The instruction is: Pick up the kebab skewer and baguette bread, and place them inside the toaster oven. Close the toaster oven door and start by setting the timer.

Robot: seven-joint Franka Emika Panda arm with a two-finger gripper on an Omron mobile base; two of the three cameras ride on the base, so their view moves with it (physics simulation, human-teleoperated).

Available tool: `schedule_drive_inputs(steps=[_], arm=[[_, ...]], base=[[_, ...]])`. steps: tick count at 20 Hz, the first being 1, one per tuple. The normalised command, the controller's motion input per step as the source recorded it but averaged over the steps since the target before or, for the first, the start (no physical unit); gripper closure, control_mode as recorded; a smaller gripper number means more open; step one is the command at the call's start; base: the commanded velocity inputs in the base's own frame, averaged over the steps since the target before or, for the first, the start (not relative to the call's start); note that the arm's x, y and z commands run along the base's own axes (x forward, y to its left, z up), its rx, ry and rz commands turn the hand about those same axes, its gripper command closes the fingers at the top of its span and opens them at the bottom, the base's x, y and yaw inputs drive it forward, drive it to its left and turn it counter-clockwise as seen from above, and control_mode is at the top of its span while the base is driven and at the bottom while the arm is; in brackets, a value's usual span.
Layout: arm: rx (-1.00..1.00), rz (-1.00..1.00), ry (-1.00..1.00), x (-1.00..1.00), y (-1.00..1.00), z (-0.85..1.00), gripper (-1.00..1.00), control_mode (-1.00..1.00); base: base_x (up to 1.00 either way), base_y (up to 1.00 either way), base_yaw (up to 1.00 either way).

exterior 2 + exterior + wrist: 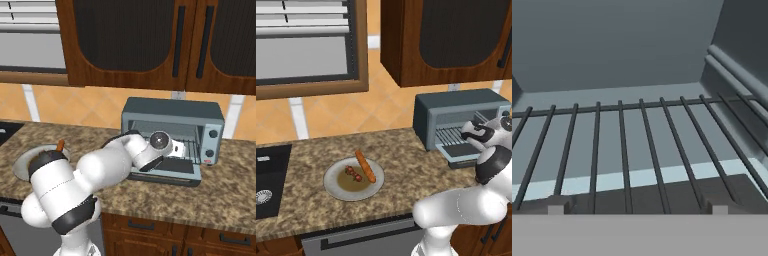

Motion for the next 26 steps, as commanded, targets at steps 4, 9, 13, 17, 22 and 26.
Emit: schedule_drive_inputs(steps=[4,9,13,17,22,26], arm=[[0.00,0.00,0.14,-0.37,0.00,-0.29,-1.00,-1.00],[0.00,0.00,0.04,-0.22,0.00,0.07,-1.00,-1.00],[0.00,0.00,-0.04,-0.15,0.00,0.61,-1.00,-1.00],[0.00,0.00,0.05,-0.19,0.00,0.59,-1.00,-1.00],[0.01,0.00,0.15,-0.66,0.32,0.10,-1.00,-1.00],[0.03,0.01,0.12,-0.66,0.95,0.00,-1.00,-1.00]], base=[[0.00,0.00,0.00],[0.00,0.00,0.00],[0.00,0.00,0.00],[0.00,0.00,0.00],[0.00,0.00,0.00],[0.00,0.00,0.00]])
